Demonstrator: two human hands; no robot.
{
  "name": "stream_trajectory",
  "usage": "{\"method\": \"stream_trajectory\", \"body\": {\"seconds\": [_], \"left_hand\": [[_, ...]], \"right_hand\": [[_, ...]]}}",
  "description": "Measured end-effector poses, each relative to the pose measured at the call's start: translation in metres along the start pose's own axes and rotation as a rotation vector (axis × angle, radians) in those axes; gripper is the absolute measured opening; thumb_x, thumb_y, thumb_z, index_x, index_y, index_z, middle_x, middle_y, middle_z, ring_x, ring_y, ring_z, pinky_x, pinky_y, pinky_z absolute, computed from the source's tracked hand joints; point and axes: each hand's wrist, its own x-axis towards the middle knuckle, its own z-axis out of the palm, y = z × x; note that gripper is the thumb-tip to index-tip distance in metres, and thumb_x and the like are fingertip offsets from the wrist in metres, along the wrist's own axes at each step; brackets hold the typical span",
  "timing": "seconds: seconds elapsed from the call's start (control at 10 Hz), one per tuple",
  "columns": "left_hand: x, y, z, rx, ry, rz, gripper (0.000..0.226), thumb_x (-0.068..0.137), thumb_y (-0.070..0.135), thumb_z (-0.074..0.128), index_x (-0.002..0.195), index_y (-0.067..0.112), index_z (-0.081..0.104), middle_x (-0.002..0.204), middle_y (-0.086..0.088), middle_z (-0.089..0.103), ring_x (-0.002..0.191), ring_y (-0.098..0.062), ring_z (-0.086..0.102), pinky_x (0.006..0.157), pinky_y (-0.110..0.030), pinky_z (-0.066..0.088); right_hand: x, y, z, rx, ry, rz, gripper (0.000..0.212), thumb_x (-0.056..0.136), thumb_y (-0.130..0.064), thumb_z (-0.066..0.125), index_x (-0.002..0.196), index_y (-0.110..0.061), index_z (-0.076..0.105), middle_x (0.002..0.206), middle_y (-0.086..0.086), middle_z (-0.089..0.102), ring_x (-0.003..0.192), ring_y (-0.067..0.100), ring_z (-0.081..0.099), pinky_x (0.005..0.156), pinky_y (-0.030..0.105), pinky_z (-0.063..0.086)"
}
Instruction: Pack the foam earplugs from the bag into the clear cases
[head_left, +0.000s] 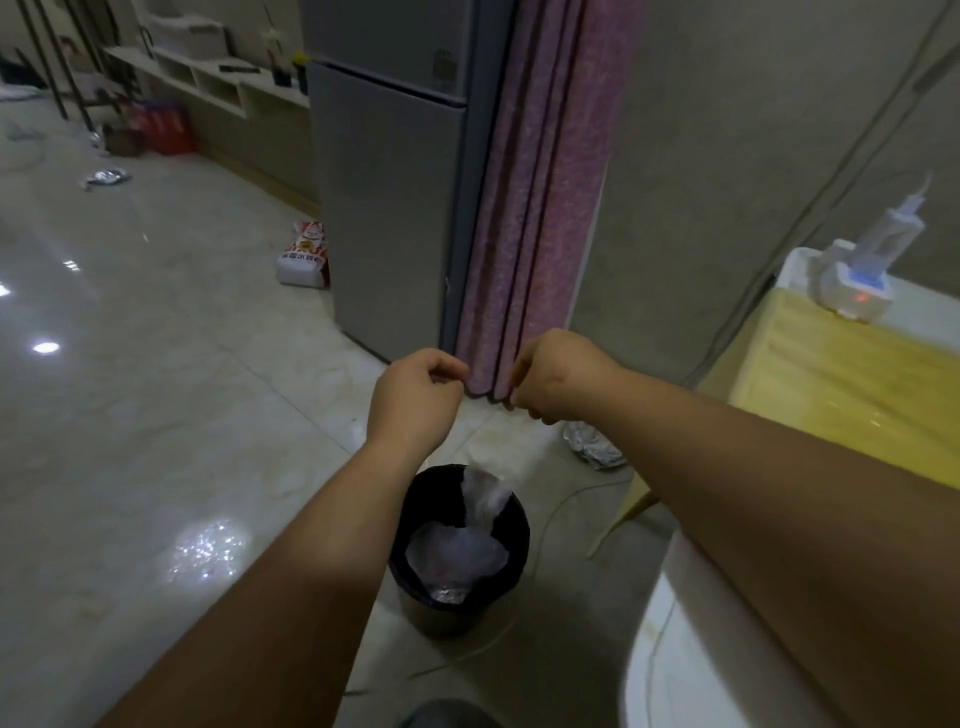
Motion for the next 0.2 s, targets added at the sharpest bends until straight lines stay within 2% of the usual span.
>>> {"method": "stream_trajectory", "body": {"seconds": [0.2], "left_hand": [[-0.0022,0.0067,-0.0034,-0.054,0.012,0.019,0.020,0.083,0.010,0.063,0.082,0.030,0.067,0.079,0.015,0.065,0.077,-0.005,0.061,0.071,-0.024,0.048]], "right_hand": [[-0.0055,-0.0017,-0.0020,0.017,0.052,-0.002,0.020,0.084,-0.014,0.061,0.100,-0.007,0.071,0.094,0.013,0.072,0.090,0.031,0.070,0.082,0.044,0.058]]}}
